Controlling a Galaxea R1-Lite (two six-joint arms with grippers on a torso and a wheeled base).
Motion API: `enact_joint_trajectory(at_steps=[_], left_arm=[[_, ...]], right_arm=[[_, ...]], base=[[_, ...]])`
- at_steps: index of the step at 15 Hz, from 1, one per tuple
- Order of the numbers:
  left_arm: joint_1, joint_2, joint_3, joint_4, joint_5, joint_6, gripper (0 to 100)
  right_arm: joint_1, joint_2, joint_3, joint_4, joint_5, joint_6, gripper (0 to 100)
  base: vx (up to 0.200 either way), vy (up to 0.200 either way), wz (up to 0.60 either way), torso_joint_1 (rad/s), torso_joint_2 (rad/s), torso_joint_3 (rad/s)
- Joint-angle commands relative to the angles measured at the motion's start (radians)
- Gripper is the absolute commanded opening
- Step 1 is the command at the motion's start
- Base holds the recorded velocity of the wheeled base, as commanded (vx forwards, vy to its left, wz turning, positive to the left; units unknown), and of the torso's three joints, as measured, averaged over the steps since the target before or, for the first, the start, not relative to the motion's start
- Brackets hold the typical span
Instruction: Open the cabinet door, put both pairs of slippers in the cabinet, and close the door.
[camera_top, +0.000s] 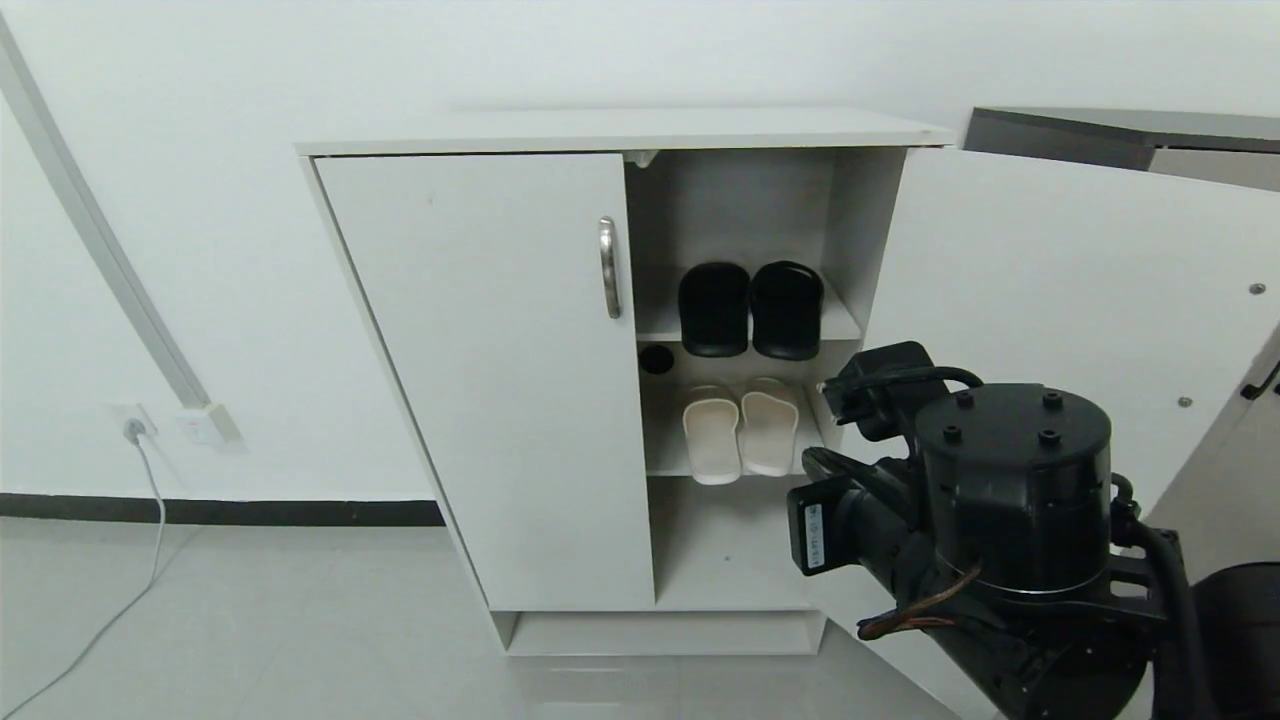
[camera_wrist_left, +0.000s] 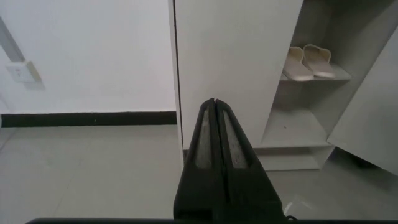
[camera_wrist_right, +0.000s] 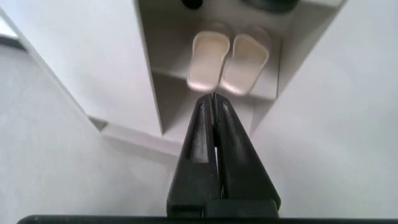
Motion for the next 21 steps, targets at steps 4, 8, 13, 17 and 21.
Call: enact_joint_trajectory(at_steps=[4,8,13,17,21], left_arm=[[0.0,0.0,0.0,0.0,0.0,-0.001,0],[0.0,0.0,0.0,0.0,0.0,-0.002,0],[0.0,0.0,0.0,0.0,0.0,-0.002,0],[0.0,0.0,0.0,0.0,0.0,-0.002,0],[0.0,0.0,0.0,0.0,0.002,-0.002,0]], right_arm=[[0.0,0.004,0.006,0.0,0.0,0.0,0],[0.0,0.004,0.012,0.0,0.0,-0.001,0],[0.0,0.007,0.013,0.0,0.0,-0.001,0],[0.0,0.013,0.013,0.0,0.001,-0.001,0],[0.0,0.012,0.015,0.001,0.001,-0.001,0]], base=[[-0.15,0.0,0.0,0.002,0.0,0.001],[0.0,0.0,0.0,0.0,0.0,0.0],[0.0,0.0,0.0,0.0,0.0,0.0],[0.0,0.0,0.0,0.0,0.0,0.0],[0.0,0.0,0.0,0.013,-0.22,-0.301]])
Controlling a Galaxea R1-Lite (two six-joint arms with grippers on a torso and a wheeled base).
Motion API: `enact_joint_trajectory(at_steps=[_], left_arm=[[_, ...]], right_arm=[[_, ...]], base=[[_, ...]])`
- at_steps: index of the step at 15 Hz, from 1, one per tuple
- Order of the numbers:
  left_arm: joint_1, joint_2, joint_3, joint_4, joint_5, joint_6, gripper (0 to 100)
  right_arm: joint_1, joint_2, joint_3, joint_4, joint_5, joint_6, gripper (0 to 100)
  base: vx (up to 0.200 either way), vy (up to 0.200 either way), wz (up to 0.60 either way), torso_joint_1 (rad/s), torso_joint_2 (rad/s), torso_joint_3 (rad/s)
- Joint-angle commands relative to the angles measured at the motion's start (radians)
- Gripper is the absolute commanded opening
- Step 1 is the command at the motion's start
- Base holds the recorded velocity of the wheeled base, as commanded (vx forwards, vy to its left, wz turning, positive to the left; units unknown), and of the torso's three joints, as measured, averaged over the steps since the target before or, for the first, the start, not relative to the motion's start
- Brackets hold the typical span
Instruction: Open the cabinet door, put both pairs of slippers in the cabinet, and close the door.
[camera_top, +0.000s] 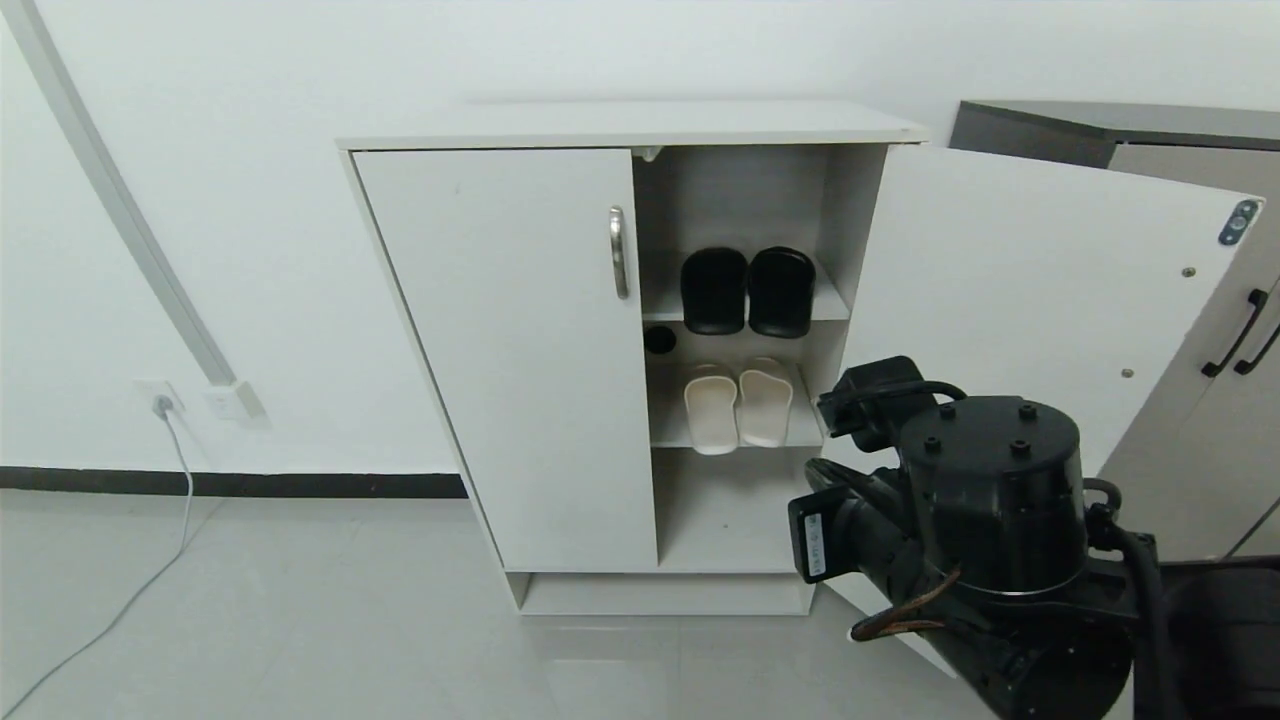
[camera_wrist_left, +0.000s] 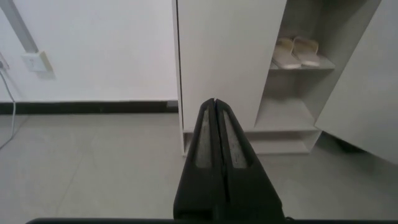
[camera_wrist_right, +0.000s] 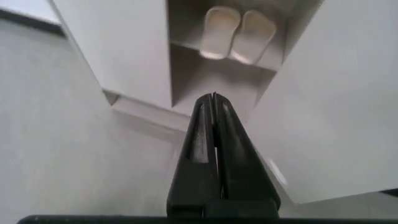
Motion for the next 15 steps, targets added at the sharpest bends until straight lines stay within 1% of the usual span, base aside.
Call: enact_joint_trajectory(at_steps=[1,3,6,15], left_arm=[[0.0,0.0,-0.001,-0.002,0.0,0.0,0],[0.0,0.0,-0.001,-0.002,0.0,0.0,0],[0.0,0.0,-0.001,-0.002,0.0,0.0,0],[0.0,0.0,-0.001,-0.002,0.0,0.0,0]], right_arm=[[0.004,0.002,0.0,-0.003,0.001,0.0,0],[0.004,0.002,0.002,-0.003,0.001,0.0,0],[0.004,0.0,0.003,-0.003,0.001,0.0,0],[0.004,0.002,0.008,-0.003,-0.001,0.0,0]], base=[[0.0,0.0,0.0,0.056,-0.57,-0.364],[0.0,0.0,0.0,0.032,-0.53,-0.354],[0.0,0.0,0.0,0.111,-0.46,-0.346],[0.0,0.0,0.0,0.156,-0.47,-0.321]])
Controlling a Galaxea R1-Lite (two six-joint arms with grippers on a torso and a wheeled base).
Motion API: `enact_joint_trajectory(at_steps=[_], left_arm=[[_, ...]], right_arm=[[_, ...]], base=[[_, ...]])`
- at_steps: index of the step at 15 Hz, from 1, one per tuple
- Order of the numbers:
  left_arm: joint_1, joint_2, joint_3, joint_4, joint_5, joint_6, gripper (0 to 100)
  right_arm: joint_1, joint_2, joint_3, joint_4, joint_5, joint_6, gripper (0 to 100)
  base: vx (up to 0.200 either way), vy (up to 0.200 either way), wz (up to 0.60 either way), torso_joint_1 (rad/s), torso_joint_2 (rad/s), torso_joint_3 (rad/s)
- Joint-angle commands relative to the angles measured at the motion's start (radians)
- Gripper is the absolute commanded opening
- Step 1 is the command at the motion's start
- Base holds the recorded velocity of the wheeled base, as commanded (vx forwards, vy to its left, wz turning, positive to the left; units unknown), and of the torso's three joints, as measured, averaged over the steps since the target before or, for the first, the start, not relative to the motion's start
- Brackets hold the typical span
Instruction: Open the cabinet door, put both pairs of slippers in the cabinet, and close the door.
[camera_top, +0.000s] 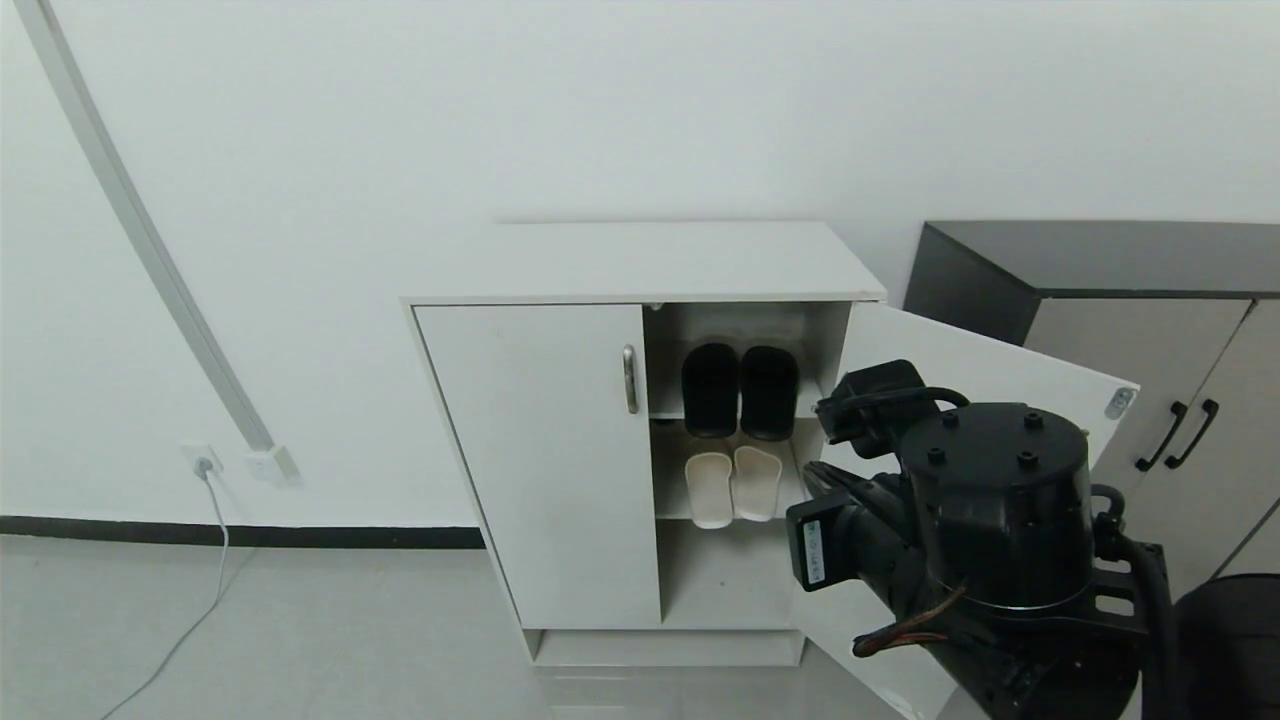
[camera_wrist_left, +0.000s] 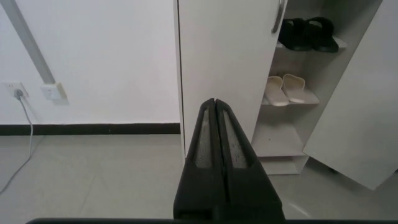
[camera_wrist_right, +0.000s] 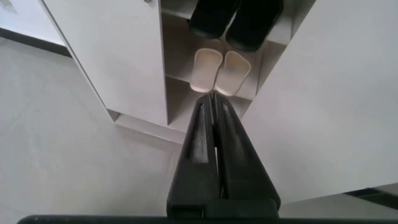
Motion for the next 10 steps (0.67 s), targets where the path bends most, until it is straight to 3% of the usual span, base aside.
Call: enact_joint_trajectory(at_steps=[1,10], left_arm=[[0.0,0.0,0.0,0.0,0.0,0.0,0],[0.0,0.0,0.0,0.0,0.0,0.0,0]], right_arm=[[0.001,0.002,0.0,-0.001,0.0,0.0,0],[0.001,0.002,0.003,-0.001,0.0,-0.003,0]], base=[[0.0,0.0,0.0,0.198,-0.5,-0.31],[0.0,0.0,0.0,0.22,-0.53,-0.314]])
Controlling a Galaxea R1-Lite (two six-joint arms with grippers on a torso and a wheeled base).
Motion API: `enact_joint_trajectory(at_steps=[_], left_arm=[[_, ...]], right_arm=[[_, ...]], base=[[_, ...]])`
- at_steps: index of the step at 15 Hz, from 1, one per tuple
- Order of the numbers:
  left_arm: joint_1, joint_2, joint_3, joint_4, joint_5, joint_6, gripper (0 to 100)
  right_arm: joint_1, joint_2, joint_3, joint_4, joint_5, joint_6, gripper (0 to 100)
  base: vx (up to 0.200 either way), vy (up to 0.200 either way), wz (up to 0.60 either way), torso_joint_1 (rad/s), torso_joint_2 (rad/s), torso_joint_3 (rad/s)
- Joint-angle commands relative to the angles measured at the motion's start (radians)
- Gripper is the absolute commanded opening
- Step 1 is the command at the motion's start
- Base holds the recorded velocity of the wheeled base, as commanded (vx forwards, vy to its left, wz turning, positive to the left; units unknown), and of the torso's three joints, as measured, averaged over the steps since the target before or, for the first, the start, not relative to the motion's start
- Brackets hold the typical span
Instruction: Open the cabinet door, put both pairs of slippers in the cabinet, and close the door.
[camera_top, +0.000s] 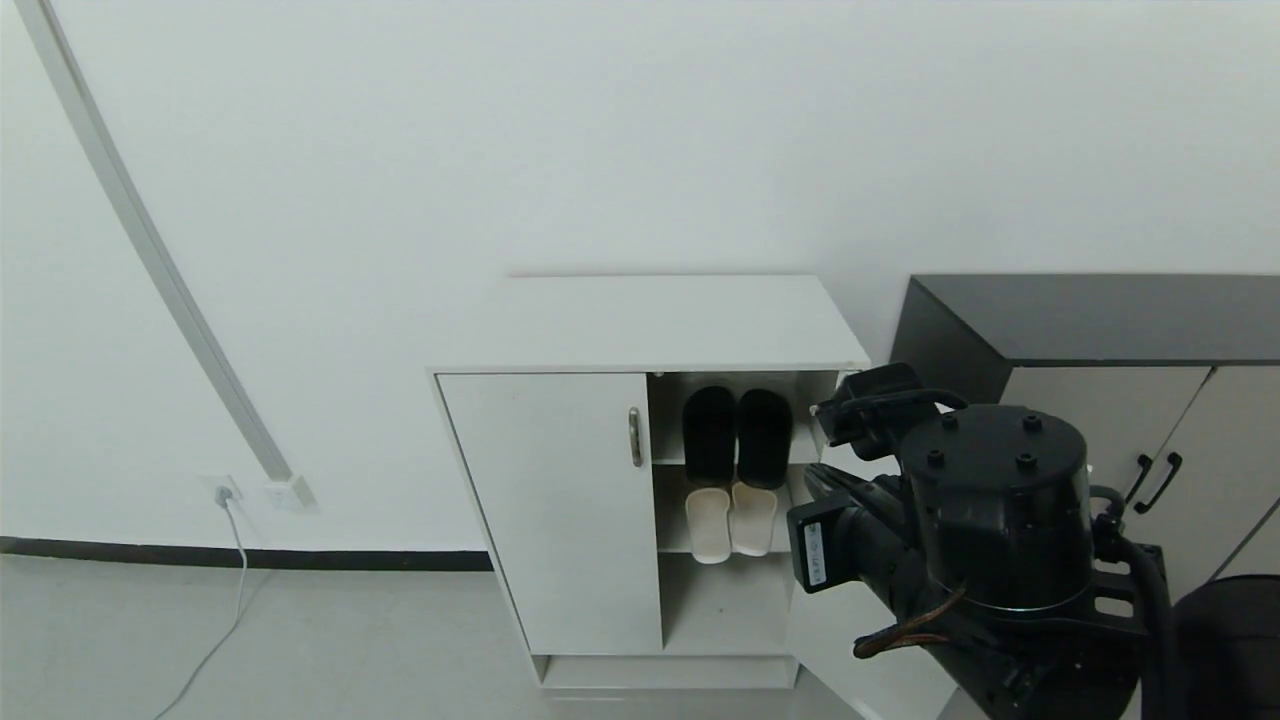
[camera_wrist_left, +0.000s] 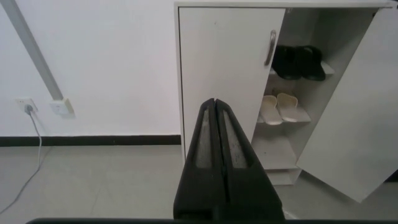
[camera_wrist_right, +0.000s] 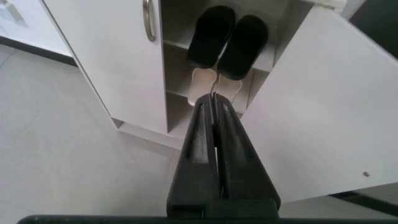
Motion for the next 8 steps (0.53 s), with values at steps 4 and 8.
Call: enact_joint_trajectory(at_steps=[4,8], left_arm=[[0.0,0.0,0.0,0.0,0.001,-0.002,0],[0.0,0.0,0.0,0.0,0.001,0.0,0]], right_arm=[[0.001,0.0,0.001,-0.001,0.0,-0.001,0],[0.001,0.0,0.001,-0.002,0.0,0.001,0]], base=[[0.0,0.0,0.0,0.26,-0.6,-0.331],[0.0,0.0,0.0,0.212,-0.46,-0.256]])
